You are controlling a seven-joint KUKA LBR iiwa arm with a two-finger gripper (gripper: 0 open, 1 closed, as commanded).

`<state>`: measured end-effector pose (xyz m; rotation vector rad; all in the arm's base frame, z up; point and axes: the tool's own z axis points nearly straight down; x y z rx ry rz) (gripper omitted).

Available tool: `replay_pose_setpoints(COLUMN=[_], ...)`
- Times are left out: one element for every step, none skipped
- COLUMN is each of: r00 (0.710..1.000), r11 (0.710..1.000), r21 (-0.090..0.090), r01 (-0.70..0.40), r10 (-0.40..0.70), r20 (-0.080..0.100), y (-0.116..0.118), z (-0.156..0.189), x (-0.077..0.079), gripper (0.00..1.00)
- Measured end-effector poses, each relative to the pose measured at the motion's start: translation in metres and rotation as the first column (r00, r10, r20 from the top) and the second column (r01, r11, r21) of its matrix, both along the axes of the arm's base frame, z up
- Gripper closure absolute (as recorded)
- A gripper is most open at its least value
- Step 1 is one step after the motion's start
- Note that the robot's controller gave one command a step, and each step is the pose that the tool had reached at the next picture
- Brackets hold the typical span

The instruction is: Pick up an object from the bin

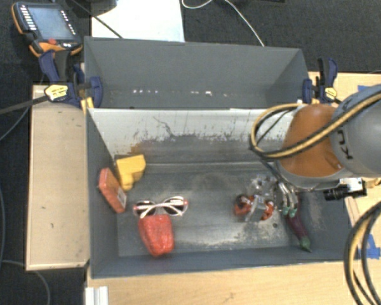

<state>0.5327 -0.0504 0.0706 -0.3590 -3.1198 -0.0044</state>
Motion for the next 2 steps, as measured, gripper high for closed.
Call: replay_pose_setpoints(r00=[0.998, 0.997], r11=[0.998, 0.997], r21=[0.0, -0.001], r01=[-0.056, -0.074], r10=[0.056, 0.075], r20=[-0.002, 0.009], y=[0.002, -0.001], z=[0.105, 0.212], x=[-0.001, -0.029], gripper=[1.0, 1.0])
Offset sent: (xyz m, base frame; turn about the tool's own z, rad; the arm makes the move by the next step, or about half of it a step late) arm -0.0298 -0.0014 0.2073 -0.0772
